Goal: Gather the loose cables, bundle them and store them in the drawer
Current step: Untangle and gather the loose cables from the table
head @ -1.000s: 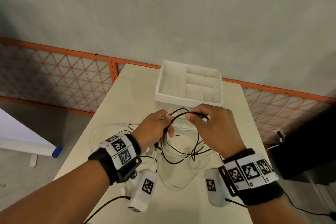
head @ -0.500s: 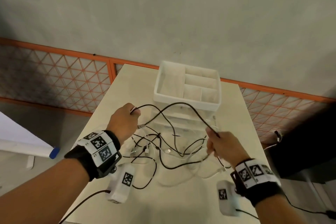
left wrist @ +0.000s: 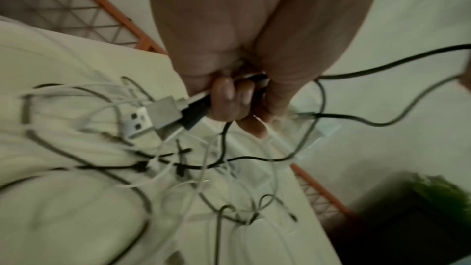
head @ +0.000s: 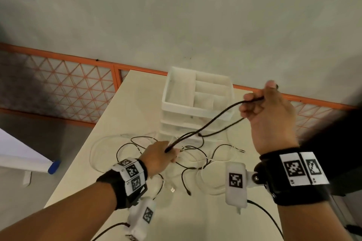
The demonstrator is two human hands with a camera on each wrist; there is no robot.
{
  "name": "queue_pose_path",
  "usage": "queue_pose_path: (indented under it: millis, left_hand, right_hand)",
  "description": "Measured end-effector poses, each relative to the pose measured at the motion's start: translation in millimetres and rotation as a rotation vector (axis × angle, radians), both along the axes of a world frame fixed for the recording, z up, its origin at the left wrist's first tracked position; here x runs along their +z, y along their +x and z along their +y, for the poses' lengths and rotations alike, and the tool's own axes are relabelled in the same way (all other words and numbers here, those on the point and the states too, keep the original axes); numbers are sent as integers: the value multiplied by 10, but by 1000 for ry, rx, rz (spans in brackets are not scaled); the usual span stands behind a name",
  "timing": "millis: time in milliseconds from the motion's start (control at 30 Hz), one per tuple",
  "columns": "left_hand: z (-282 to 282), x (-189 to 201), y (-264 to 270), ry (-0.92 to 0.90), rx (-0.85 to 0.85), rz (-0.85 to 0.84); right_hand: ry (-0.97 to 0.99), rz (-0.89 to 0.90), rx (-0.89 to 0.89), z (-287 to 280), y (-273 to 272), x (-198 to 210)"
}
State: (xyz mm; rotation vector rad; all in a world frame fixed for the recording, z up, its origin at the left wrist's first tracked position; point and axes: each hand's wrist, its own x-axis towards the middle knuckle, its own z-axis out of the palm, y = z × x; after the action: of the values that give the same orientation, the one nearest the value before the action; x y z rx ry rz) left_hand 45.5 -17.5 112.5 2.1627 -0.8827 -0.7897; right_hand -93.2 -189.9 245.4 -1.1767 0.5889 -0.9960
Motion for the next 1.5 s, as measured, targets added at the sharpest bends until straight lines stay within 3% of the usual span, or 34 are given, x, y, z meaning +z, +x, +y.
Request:
queue_pose_path:
  millis: [100,200,300,400,533,633,800,867,967,1000,1067,1100,1133,1233,1267,1400,1500]
  left_hand:
    - [123,-49,66,-47,66,173]
    - [175,211,136,-316,118,502]
    - [206,552,257,-546,107,663]
    - [179,678,271,-590,107,647]
    - [97,687,177,-627,138,601]
    - [77,701,214,-656,187,611]
    - [184,474,260,-459,291,516]
    - [195,392,224,-438,309,554]
    - [159,390,174,-464,293,598]
    - [144,419,169,-477,276,608]
    - [111,490,169,-494,237,613]
    - [88,528,164,-498,217,612]
    - [57,560,149,-498,194,612]
    - [-77,628,49,-493,109,603]
    - [-120,634,13,-495,87,594]
    - [-149,582,-17,-502,72,575]
    - [-117,553,-2,-531,59,615]
  right_hand:
    - [63,54,-141,-154,-87,-249]
    - [105,66,-248,-268,-147,-518]
    - [219,184,-259,-375,-156,-756]
    - [252,423,-143,-351,-90,-949]
    - [196,578,-26,-169,30,-1008]
    - [221,540,-118,-232,33,-999]
    - [212,315,-298,-562,-47,-705]
    - [120,256,-304,-613,-60,-597]
    - [-45,306,-235,-637,-69,-624]
    - [-120,411,-208,-629,-92,-660]
    - [-395,846,-177,-533,-146,-728]
    - [-520,981,-160,-431,-151,-773]
    - [-613,989,-113,-274,-125,-798]
    - [-855,758,134,181,80,-877]
    - [-914,718,143,259,146,-895]
    - [-844,611,-27,161,230,-680]
    - [-852,628,223,108,196,-548]
